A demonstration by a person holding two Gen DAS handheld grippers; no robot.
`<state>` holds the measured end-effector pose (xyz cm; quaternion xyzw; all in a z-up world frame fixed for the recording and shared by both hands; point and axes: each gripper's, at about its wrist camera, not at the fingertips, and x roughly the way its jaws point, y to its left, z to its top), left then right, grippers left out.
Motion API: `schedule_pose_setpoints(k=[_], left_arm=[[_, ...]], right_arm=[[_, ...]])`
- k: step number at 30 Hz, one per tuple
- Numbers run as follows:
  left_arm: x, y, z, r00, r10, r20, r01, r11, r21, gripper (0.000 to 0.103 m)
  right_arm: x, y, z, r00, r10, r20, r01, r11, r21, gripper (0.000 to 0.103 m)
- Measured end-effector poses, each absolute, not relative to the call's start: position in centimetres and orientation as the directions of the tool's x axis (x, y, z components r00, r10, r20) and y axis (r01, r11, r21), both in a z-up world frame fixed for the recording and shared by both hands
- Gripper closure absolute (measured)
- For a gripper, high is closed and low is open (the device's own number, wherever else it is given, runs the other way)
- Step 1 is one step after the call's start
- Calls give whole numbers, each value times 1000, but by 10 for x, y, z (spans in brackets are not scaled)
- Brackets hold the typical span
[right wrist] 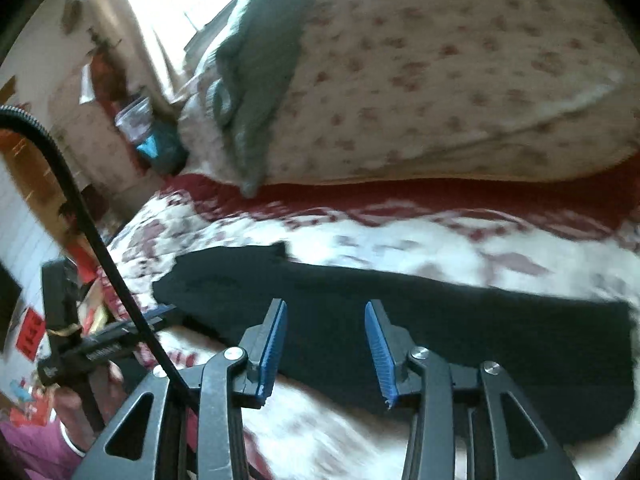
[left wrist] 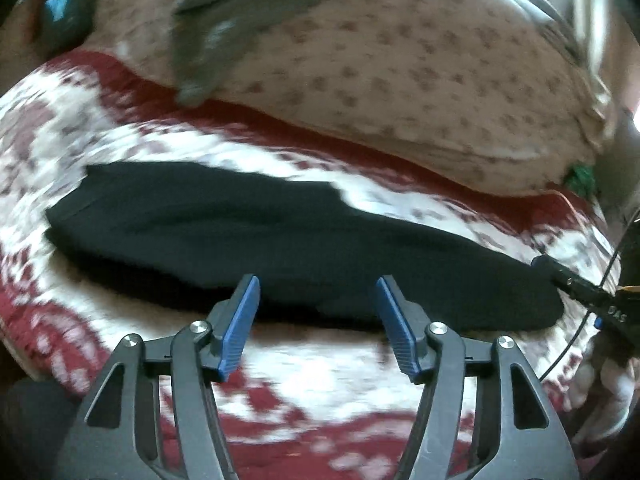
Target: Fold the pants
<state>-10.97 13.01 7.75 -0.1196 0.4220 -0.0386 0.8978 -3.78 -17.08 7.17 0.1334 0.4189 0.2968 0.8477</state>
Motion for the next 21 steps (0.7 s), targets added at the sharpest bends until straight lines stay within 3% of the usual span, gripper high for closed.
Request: schedule_pose_setpoints(k=[7, 13, 21], left_arm=[[-67, 50, 83, 516, -417, -748, 228, 909, -349, 42], [-27, -31, 81, 418, -503, -757, 399, 850, -344, 42], [18, -115, 61, 264, -530, -806, 549, 769, -327, 42]], right_arm=[[-75, -286, 44, 538, 495, -683, -137, 850, 508, 54], [-90, -342, 16, 526, 472, -708, 25, 823, 568, 52], [-58, -353, -15, 504, 514, -694, 40, 789, 614, 51]])
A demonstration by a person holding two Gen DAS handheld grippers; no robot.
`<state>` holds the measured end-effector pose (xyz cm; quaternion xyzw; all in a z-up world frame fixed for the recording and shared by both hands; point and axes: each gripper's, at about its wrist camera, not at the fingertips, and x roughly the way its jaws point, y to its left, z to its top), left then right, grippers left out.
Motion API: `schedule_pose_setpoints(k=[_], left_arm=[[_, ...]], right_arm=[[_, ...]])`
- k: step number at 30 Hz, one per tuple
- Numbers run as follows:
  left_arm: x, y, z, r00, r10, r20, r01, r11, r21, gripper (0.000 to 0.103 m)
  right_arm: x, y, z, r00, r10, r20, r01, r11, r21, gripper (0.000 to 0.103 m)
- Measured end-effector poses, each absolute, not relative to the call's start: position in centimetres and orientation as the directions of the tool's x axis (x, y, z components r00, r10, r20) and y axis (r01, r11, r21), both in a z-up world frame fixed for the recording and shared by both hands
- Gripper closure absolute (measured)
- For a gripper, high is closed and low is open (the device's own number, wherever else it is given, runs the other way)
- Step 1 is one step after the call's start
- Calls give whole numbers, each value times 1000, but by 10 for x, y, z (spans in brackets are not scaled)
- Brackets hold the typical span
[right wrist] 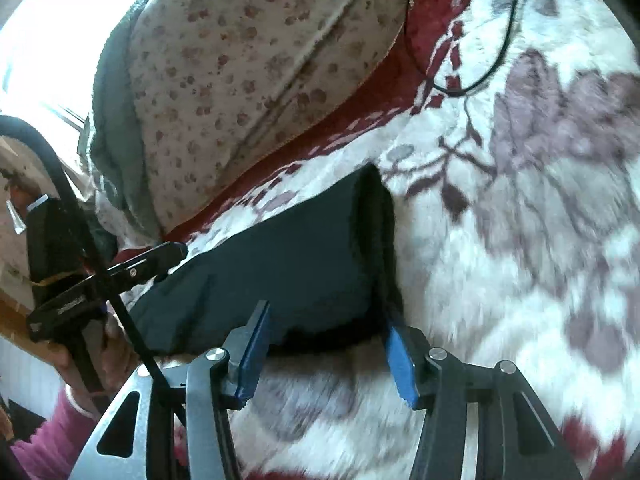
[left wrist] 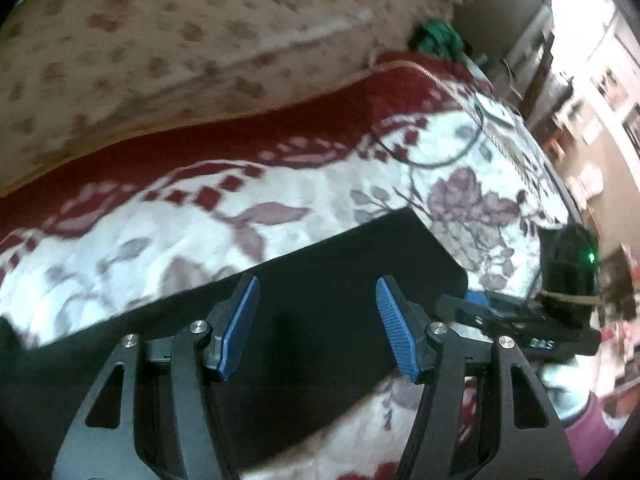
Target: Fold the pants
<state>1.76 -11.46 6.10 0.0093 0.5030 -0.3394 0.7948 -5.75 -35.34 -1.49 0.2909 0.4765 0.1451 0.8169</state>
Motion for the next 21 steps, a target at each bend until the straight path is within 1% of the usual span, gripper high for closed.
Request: schedule_pose_setpoints(k=[3, 6, 8, 10, 11, 13, 18, 21], left_arm=[[27, -137, 55, 234, -519, -822, 596, 745, -300, 42], [35, -159, 49, 201, -512, -835, 657, 703, -273, 42], [41, -175, 43, 166, -504, -848, 692, 672, -264, 42], [48, -187, 38, 143, -494, -858, 719, 647, -253, 42], [50, -192, 37, 137, -488, -862, 729, 639, -246, 42], [56, -204, 34, 118, -483, -868, 758, 608, -235, 42], [65, -230, 27, 45, -479, -877, 825, 512, -238, 42], [67, -241, 21, -16, -473, -881, 850, 458, -262, 42]], right_arm=[[-50, -359, -24, 505, 487, -713, 80, 796, 600, 51], [-59, -371, -30, 531, 546, -648, 79, 730, 679, 51], [-66, -370, -32, 521, 607, -600, 38, 686, 727, 51], [-68, -368, -32, 517, 616, -594, 21, 685, 729, 51], [-69, -368, -32, 511, 630, -585, 16, 674, 739, 49], [-73, -370, -34, 504, 658, -559, 13, 641, 767, 49], [-77, -375, -42, 512, 691, -510, 28, 580, 814, 49], [-84, -379, -44, 527, 695, -488, 27, 561, 828, 49]])
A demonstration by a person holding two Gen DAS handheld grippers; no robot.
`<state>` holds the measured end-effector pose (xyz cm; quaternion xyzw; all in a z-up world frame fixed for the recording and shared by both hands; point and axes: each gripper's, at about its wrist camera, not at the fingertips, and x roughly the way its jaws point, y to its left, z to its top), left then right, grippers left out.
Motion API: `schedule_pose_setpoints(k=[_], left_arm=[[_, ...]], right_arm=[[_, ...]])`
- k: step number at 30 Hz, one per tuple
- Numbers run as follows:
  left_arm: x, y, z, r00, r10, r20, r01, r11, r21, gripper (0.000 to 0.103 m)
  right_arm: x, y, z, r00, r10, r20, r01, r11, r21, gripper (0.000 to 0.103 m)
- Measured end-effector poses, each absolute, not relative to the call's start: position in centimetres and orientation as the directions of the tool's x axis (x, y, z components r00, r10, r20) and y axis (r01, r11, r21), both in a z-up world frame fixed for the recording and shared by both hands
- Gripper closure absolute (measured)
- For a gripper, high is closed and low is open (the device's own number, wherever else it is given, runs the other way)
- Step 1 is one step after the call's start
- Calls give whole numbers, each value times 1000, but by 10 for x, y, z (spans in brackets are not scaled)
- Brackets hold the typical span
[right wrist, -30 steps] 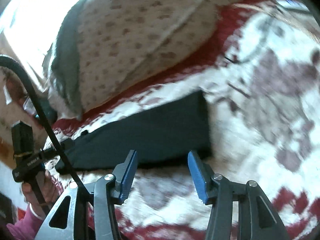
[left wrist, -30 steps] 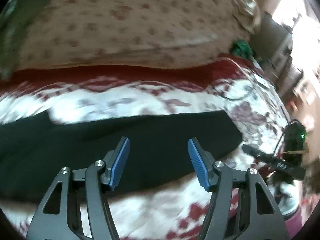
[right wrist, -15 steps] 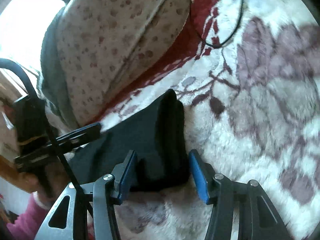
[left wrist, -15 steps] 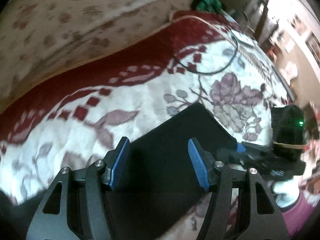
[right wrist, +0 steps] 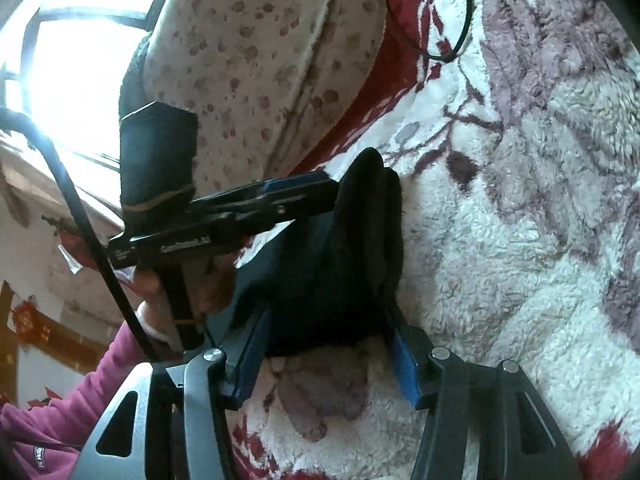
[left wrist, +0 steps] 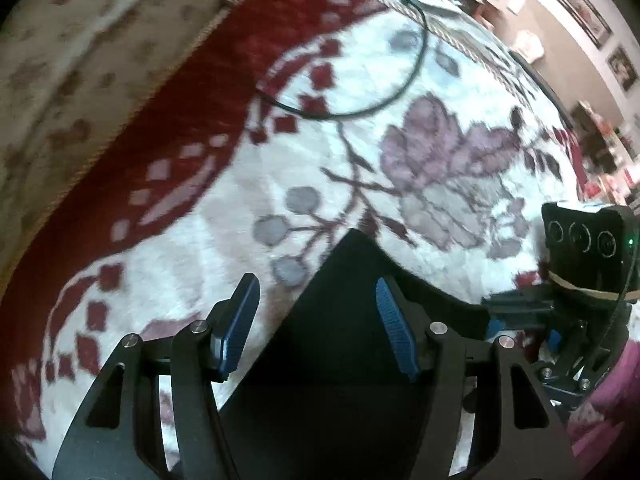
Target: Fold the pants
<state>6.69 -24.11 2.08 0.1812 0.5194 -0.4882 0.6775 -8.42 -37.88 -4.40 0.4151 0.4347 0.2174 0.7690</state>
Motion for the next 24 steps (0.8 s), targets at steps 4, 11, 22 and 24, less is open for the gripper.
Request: schedule_pose_setpoints(k=[4, 11, 22, 24], left_arm=[[66, -249, 12, -69, -457, -887, 873, 402, -275, 42], [74, -259, 2, -134, -458, -879, 873, 365, -323, 43], [64, -257, 13, -77, -506, -859, 892, 350, -286, 95], [59, -255, 18, -72, -523, -849, 889, 353, -293, 96]], right_arm=[[-95, -379, -43, 546, 687, -479, 23, 559, 829, 49], [-96, -379, -44, 547, 694, -468, 4, 557, 831, 59], [-81, -373, -39, 575, 673, -465, -22, 581, 813, 92], [-82, -371, -32, 586, 672, -453, -40, 582, 812, 92]])
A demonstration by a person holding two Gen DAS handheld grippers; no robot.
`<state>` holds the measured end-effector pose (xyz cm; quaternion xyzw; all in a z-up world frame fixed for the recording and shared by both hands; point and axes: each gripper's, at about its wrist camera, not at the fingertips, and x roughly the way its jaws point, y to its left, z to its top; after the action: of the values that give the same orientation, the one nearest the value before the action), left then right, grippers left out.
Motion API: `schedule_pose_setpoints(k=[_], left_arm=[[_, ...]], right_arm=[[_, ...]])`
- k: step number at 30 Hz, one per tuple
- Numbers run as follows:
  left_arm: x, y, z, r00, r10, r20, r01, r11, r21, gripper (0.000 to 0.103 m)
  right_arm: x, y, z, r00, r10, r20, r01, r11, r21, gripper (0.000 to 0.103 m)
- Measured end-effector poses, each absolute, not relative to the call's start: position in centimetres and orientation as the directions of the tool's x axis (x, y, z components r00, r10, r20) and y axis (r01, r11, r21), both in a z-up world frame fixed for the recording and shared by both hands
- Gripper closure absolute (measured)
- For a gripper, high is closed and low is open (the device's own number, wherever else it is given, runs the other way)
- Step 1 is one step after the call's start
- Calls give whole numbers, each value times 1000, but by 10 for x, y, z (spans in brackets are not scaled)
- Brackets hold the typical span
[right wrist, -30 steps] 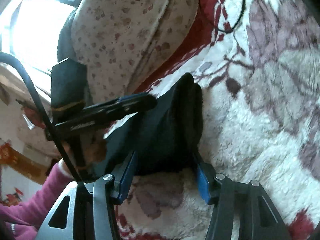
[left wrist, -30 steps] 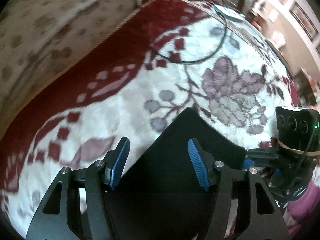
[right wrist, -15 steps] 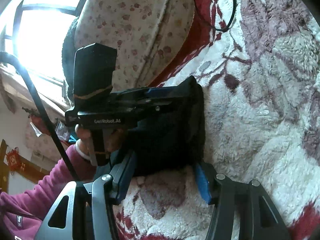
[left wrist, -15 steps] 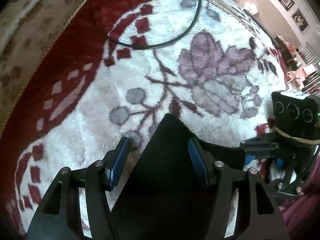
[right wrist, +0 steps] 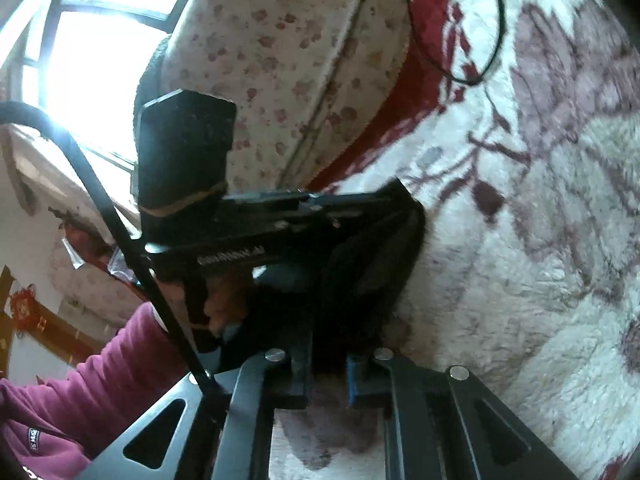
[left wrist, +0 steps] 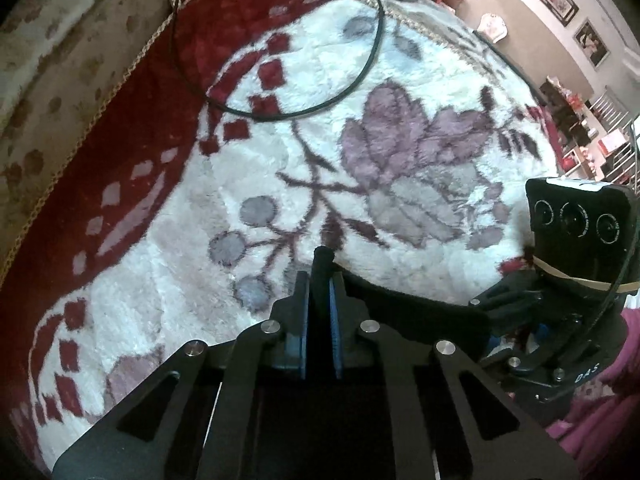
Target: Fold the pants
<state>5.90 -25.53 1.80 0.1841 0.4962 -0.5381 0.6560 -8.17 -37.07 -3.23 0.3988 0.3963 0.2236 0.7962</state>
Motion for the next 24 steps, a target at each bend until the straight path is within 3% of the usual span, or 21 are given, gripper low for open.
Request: schedule_pose_setpoints(k=[11, 18, 24], left_arm=[[47, -192, 100, 52, -654, -755, 871, 399, -286, 97], [36, -104, 152, 189, -712, -676, 828, 486, -280, 97], [28, -18, 166, 296, -718, -630, 747, 585, -315, 97]], right_arm=[[-84, -333, 40, 622, 692, -367, -217, 602, 768, 92], [-74, -278, 93, 567, 753, -334, -378, 598, 707, 92], [-60, -206, 122, 464, 820, -336, -505, 556, 660, 92]])
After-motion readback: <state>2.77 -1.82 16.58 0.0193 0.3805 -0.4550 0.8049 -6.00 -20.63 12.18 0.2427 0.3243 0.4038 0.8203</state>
